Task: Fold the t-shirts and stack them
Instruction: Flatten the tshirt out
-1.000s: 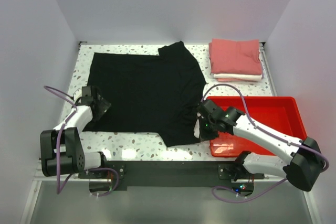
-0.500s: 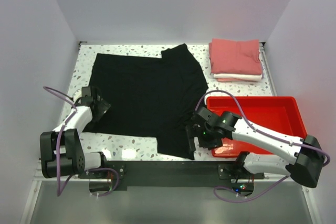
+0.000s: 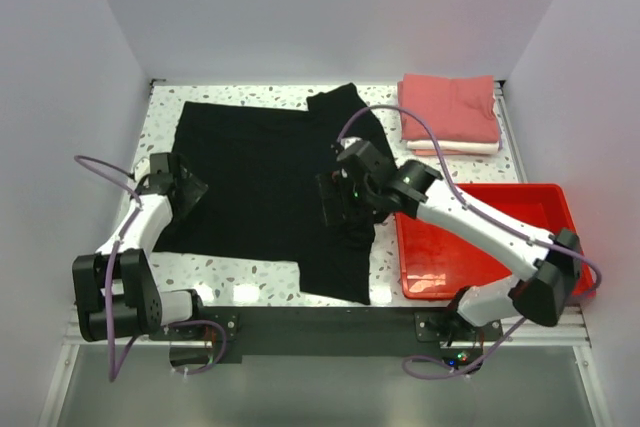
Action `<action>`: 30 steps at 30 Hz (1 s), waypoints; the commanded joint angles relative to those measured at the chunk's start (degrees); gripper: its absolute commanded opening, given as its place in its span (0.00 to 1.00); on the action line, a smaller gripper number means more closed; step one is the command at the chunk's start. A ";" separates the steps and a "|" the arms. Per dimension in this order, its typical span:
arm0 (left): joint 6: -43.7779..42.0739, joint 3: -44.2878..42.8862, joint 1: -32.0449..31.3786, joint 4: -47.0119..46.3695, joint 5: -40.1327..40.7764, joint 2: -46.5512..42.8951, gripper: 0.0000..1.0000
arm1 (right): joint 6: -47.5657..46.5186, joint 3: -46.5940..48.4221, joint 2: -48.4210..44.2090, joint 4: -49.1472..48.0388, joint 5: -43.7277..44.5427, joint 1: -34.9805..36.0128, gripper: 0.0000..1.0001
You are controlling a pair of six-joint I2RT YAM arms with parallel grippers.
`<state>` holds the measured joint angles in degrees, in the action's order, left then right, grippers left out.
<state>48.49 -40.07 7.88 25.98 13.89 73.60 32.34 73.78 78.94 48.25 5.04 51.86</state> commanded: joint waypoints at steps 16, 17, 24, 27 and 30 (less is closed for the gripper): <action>-3.66 -18.10 0.65 -3.39 0.17 20.52 1.00 | -12.38 28.77 43.48 -8.18 -0.56 -22.24 0.99; -3.75 -18.46 0.73 -3.48 0.09 22.27 1.00 | -12.65 30.97 46.45 -8.00 -0.64 -22.41 0.99; -4.46 -22.41 2.22 -3.30 0.44 29.92 1.00 | -12.48 39.50 57.72 -8.00 -4.50 -23.82 0.99; -4.63 -24.08 3.46 -2.86 -0.09 33.00 1.00 | -12.30 43.99 61.84 -7.73 -4.95 -24.34 0.99; -4.72 -25.31 3.98 -3.04 -1.14 35.29 1.00 | -12.91 47.41 64.66 -8.35 -4.95 -24.78 0.99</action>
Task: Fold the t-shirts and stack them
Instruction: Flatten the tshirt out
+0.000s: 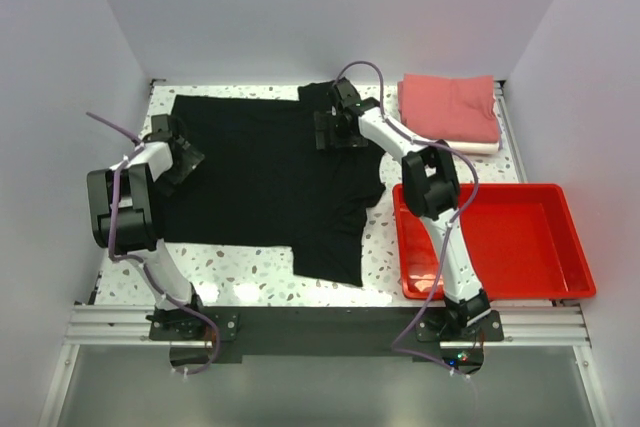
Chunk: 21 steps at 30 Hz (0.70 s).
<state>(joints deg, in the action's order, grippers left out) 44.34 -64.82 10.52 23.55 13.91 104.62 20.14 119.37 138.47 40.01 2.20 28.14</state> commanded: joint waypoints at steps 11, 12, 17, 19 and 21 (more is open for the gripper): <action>-1.36 -3.74 1.52 0.79 -3.89 -0.72 1.00 | -8.00 11.84 0.59 1.47 -8.87 -2.74 0.99; -1.27 -2.87 1.52 0.71 -4.07 -2.04 1.00 | -8.53 12.20 -0.74 1.74 -9.31 -2.74 0.99; -0.57 4.85 1.43 -1.57 -6.17 -12.14 1.00 | -7.49 -3.14 -18.44 -4.91 -12.48 -1.43 0.99; -0.13 7.50 1.43 -2.80 -6.88 -15.91 1.00 | -6.70 -15.66 -24.19 -7.21 -11.08 0.76 0.99; 0.13 11.54 1.34 -4.47 -8.98 -18.12 1.00 | -5.12 -24.93 -33.30 -12.22 -9.07 3.05 0.99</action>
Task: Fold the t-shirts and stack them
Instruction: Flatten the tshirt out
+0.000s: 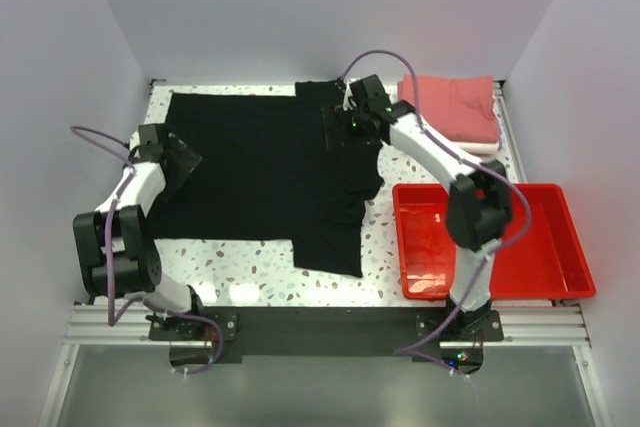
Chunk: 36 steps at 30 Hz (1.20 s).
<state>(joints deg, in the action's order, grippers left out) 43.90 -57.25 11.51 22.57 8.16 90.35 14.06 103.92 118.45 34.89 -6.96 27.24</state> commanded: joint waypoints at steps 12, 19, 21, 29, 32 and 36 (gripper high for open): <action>-0.39 17.44 0.01 -7.80 -6.41 -9.31 1.00 | 10.36 -43.43 -27.22 -11.07 3.88 21.53 0.99; -0.83 19.63 0.09 -7.89 -5.27 -9.92 1.00 | 14.41 -51.70 -25.47 -14.06 5.64 23.55 0.99; -0.92 19.81 0.09 -7.54 -4.74 -10.19 1.00 | 15.37 -53.98 -25.55 -14.15 5.56 25.04 0.99; -0.75 20.08 0.01 -7.01 -3.51 -10.63 1.00 | 22.67 -61.20 -29.33 -12.58 5.20 30.85 0.99; -0.83 19.99 0.09 -6.66 -3.15 -10.54 1.00 | 24.95 -62.43 -31.61 -8.98 6.78 33.04 0.99; -0.92 19.99 0.01 -6.22 -3.15 -10.80 1.00 | 25.40 -61.83 -34.25 -5.81 8.98 33.84 0.99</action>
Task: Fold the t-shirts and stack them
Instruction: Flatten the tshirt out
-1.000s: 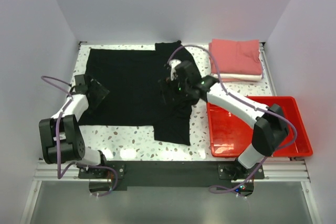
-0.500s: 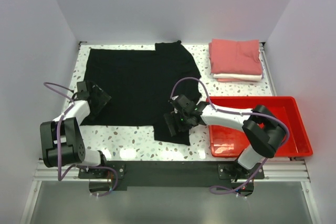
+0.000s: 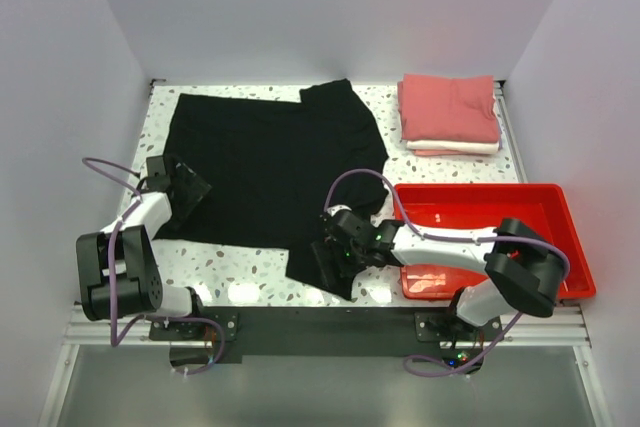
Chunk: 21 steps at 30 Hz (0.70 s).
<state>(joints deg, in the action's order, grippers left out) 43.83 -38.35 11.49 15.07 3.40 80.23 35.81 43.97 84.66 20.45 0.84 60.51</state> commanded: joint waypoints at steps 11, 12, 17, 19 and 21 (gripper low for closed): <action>1.78 -0.24 0.20 6.19 2.05 -7.70 1.00 | -3.73 12.36 -5.12 14.36 5.38 0.57 0.99; 2.30 -0.32 0.12 6.72 2.14 -8.24 1.00 | -4.69 12.89 -5.38 14.18 6.70 0.49 0.99; 4.50 -0.32 0.12 9.88 3.27 -11.05 1.00 | -6.37 16.14 -2.41 13.31 9.62 -4.59 0.99; 6.25 -1.20 0.20 13.65 7.12 -11.32 1.00 | -7.68 16.15 -1.17 11.04 6.74 -6.80 0.99; 7.49 -1.38 0.55 15.51 9.86 -11.49 1.00 | -8.74 15.98 0.67 7.79 4.97 -9.96 0.99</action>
<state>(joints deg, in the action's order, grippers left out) 47.92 -38.35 11.51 25.45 7.49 69.84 29.93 58.81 82.70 31.86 6.70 54.06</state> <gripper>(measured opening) 0.997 0.987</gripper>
